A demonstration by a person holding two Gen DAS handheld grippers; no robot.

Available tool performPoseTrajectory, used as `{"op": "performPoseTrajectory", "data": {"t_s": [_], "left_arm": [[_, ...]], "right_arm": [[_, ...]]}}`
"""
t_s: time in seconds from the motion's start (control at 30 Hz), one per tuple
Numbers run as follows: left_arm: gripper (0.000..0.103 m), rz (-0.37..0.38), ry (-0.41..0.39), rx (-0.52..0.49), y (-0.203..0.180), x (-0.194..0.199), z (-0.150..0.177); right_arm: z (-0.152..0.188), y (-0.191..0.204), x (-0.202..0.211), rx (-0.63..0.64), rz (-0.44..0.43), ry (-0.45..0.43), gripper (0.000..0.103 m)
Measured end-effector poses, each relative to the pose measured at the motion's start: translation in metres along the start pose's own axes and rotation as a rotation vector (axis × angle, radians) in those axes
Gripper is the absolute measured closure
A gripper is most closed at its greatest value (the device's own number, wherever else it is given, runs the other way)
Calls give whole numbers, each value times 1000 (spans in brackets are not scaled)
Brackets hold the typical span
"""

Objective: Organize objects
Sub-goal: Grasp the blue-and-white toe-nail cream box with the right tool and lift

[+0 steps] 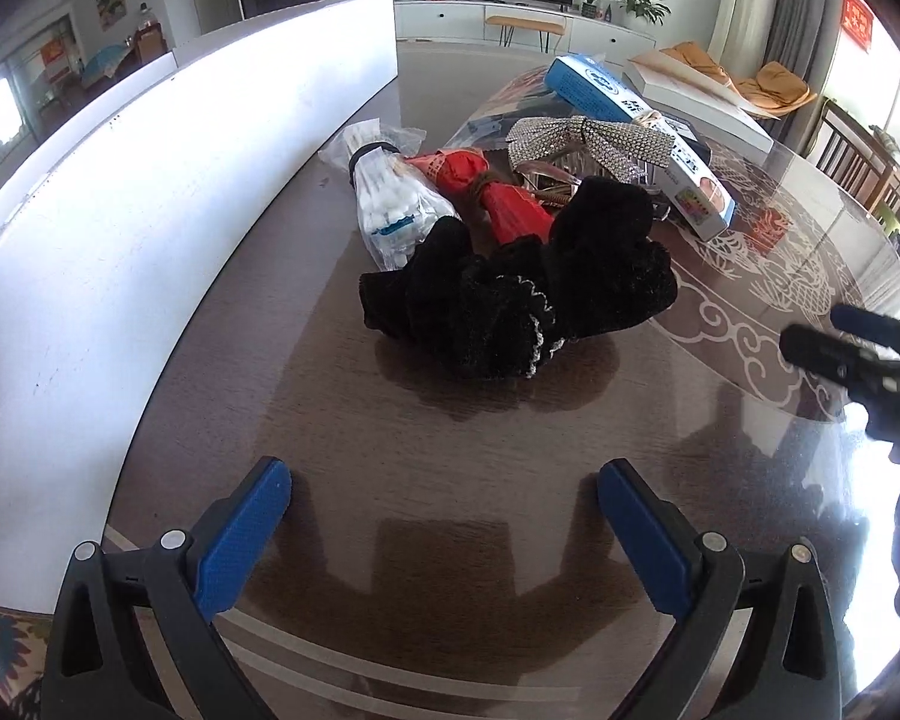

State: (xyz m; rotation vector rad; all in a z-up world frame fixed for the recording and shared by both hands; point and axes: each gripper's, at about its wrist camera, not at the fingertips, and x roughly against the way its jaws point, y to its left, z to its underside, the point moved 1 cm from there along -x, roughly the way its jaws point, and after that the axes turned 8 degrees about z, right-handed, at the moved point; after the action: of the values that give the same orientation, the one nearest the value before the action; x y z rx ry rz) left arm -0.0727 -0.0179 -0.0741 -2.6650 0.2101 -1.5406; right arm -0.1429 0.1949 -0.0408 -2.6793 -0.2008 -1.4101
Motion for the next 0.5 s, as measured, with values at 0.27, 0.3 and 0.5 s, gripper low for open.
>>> {"op": "performPoseTrajectory", "data": {"t_s": [0.27,0.3,0.5], "left_arm": [[0,0,-1,0,1,0,0],[0,0,-2,0,1,1,1],[0,0,-1,1,1,1,1]], "right_arm": [[-92,36,-57,186,6,92,24],[-93,41,-62,197,0,109,36],[-68,47,-50,179,-13,105,61]]}}
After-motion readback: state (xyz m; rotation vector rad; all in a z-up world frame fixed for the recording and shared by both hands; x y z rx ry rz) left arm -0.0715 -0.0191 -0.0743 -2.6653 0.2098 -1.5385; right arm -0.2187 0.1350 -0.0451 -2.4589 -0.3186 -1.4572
